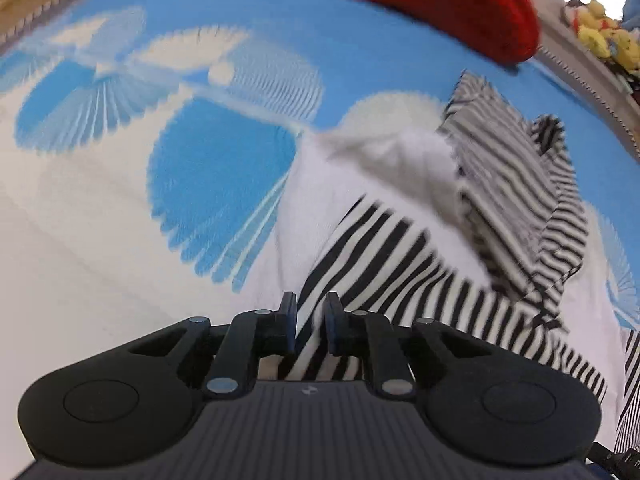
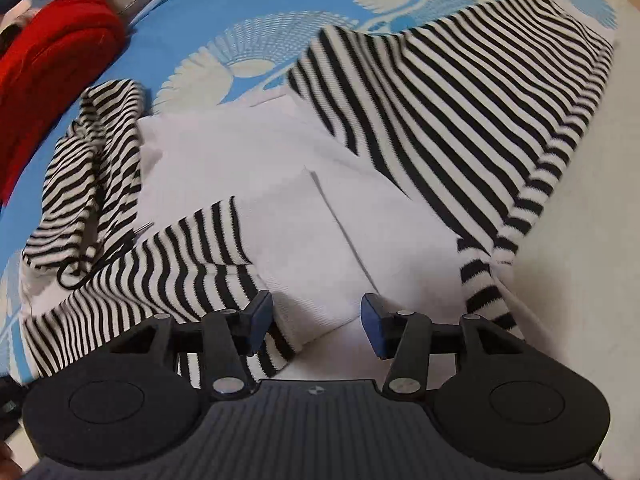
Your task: Fold small clothes
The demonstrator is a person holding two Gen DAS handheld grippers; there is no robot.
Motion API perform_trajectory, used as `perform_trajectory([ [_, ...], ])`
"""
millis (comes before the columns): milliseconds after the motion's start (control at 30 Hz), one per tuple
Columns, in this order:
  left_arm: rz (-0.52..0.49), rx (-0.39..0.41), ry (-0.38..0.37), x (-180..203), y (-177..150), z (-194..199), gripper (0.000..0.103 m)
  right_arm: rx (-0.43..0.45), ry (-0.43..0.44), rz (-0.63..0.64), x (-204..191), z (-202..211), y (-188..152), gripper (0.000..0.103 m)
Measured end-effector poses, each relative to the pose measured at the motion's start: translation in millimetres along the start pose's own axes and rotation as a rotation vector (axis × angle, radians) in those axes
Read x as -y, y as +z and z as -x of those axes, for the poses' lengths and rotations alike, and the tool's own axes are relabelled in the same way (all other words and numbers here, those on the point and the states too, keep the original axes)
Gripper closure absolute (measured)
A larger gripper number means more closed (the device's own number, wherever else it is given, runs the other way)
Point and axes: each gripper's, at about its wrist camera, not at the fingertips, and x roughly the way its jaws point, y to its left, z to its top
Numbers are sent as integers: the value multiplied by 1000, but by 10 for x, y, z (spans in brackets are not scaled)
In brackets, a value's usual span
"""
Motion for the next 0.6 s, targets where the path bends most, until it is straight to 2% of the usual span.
perform_trajectory([
  [67, 8, 9, -48, 32, 7, 34, 87, -5, 12, 13, 12, 7, 2, 51],
  [133, 34, -27, -84, 60, 4, -18, 87, -13, 6, -5, 33, -9, 3, 51],
  [200, 52, -61, -88, 68, -32, -61, 87, -12, -14, -22, 96, 6, 13, 52],
  [300, 22, -49, -96, 172, -53, 5, 85, 32, -33, -40, 171, 88, 90, 52],
  [433, -64, -15, -116, 389, -115, 243, 76, 126, -63, -51, 340, 228, 266, 52],
  [600, -268, 6, -124, 848, -385, 443, 72, 197, -109, -33, 586, 366, 393, 52],
])
